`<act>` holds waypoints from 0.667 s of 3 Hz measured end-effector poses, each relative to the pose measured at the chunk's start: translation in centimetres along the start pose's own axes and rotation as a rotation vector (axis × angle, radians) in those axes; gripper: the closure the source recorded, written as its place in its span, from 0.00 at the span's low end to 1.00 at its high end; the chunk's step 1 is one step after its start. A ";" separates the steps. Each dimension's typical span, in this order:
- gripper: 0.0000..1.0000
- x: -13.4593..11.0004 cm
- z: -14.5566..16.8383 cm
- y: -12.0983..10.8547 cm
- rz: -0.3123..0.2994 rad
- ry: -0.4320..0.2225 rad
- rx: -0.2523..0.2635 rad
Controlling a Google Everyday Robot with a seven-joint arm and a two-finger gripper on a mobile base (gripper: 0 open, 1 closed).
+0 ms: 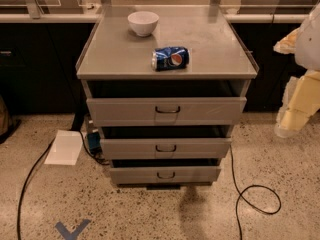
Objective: Open bottom drawer
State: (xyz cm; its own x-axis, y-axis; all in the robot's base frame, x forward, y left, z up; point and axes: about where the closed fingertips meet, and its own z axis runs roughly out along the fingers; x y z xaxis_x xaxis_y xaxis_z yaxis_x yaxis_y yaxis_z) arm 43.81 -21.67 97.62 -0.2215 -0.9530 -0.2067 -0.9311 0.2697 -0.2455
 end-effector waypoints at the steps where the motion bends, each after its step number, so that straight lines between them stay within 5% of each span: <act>1: 0.00 0.0 0.0 0.0 0.000 0.000 0.000; 2: 0.00 0.3 0.9 0.0 -0.001 -0.041 0.006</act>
Offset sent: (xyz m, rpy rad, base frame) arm 0.0042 -0.0053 -0.0281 0.0933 -0.0230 0.0253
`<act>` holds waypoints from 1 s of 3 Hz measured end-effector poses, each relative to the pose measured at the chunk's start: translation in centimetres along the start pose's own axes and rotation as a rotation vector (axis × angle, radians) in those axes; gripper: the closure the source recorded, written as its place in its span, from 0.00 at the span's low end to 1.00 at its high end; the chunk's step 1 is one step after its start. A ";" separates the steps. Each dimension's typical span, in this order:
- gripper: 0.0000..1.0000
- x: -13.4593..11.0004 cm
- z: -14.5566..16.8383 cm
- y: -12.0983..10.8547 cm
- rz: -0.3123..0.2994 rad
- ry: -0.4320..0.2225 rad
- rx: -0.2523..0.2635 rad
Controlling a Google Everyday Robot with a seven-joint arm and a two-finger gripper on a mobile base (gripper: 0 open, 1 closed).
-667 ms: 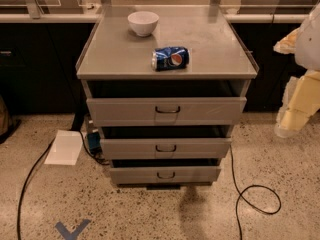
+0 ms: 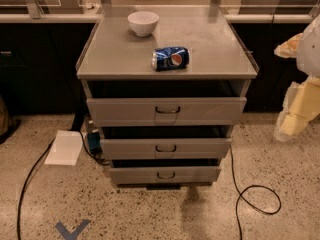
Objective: Open bottom drawer
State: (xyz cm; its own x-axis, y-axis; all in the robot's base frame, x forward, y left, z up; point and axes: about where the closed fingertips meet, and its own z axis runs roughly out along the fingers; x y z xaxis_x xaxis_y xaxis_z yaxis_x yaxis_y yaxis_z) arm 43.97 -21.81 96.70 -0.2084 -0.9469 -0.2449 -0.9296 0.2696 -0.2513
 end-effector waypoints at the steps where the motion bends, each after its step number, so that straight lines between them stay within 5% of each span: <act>1: 0.00 1.1 3.0 0.4 0.003 -0.085 -0.022; 3: 0.00 2.3 12.0 3.0 0.043 -0.228 -0.111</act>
Offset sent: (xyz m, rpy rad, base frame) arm 0.0081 -0.0073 -0.1371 0.2746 0.0568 0.0385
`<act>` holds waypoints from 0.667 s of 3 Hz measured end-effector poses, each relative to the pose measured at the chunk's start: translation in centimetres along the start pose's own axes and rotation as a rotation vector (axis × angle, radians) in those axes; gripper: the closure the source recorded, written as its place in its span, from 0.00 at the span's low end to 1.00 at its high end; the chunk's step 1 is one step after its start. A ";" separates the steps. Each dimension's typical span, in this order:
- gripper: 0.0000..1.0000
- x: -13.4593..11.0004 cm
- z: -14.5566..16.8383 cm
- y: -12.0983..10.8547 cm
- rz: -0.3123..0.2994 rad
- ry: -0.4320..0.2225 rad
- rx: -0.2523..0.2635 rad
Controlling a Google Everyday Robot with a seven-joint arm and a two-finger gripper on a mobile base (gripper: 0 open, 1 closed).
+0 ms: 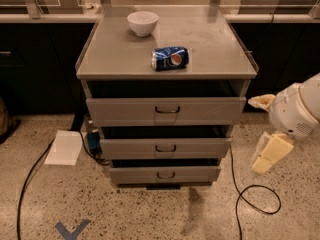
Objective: Open bottom drawer
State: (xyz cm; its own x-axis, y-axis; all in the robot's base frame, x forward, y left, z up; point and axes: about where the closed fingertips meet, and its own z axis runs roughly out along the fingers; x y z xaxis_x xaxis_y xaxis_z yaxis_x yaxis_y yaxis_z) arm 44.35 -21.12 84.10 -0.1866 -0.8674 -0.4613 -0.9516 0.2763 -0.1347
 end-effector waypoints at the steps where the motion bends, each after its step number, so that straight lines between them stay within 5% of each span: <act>1: 0.00 0.7 5.9 1.8 0.014 -0.043 -0.084; 2: 0.00 0.9 11.6 4.4 0.023 -0.077 -0.179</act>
Offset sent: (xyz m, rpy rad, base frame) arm -0.0296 0.0846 -0.1788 0.1788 0.2431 0.1191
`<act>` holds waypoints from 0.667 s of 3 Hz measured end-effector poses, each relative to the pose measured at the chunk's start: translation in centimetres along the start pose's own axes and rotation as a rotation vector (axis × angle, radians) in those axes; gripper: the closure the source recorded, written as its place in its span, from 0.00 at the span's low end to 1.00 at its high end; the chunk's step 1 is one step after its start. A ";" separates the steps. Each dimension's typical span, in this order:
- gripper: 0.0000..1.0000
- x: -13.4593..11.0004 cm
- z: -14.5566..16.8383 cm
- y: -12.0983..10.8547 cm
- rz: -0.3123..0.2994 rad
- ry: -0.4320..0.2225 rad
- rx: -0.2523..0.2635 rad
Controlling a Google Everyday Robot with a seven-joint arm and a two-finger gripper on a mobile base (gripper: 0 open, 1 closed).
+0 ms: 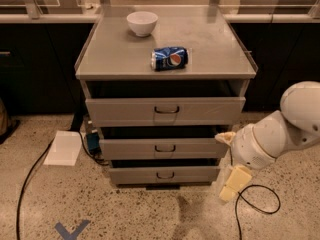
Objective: Open bottom drawer
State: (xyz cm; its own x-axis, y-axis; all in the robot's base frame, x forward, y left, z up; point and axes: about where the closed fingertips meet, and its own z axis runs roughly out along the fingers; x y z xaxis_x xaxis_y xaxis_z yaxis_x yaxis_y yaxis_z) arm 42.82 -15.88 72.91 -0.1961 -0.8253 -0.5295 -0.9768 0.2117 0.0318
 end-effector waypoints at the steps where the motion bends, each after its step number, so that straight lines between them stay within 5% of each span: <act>1: 0.00 1.2 4.5 1.5 0.013 -0.016 -0.039; 2: 0.00 1.2 4.5 1.5 0.013 -0.016 -0.039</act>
Offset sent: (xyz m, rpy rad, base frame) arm -0.0113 0.0141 -0.0361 0.0223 0.0305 0.0102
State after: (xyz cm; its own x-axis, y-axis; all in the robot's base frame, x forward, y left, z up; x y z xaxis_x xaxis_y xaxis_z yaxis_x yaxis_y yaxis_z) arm 41.47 -14.23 68.52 -0.2072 -0.8142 -0.5423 -0.9769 0.2013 0.0711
